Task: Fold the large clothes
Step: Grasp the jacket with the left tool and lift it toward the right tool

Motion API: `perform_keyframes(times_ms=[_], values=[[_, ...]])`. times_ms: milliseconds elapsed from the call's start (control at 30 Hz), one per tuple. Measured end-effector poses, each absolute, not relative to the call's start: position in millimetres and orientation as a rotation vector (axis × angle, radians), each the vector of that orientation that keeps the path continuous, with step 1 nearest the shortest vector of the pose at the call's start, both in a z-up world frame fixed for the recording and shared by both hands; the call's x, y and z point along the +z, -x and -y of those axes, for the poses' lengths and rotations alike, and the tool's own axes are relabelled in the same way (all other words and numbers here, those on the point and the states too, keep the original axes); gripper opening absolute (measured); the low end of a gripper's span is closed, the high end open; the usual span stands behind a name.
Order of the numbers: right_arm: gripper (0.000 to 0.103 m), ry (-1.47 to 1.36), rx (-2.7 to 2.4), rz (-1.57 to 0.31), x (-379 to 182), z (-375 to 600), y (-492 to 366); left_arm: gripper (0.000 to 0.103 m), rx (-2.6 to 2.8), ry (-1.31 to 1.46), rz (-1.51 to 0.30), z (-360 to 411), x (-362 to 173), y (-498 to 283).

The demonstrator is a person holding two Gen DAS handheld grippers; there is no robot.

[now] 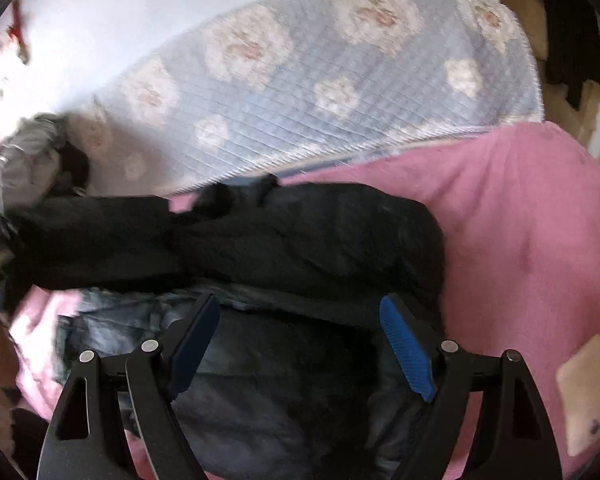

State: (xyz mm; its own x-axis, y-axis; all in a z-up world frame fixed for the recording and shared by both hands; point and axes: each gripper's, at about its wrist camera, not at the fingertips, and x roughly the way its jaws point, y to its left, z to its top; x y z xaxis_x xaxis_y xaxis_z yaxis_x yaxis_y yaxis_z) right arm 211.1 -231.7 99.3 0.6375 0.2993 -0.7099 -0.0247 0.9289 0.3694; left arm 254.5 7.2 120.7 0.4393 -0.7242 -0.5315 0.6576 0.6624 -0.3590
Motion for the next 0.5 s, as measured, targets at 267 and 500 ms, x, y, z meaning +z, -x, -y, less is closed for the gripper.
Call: perform_keyframes(times_ms=[267,500], values=[[0.072,-0.407,0.465,-0.763,121.1,196.7,-203.5,0.004,-0.935,0.054,-0.881,41.1,63.0,-249.9],[0.057,-0.344,0.602,-0.842,106.6,148.6,-206.8,0.004,-0.948,0.036,-0.910,53.1,46.9,-232.6]])
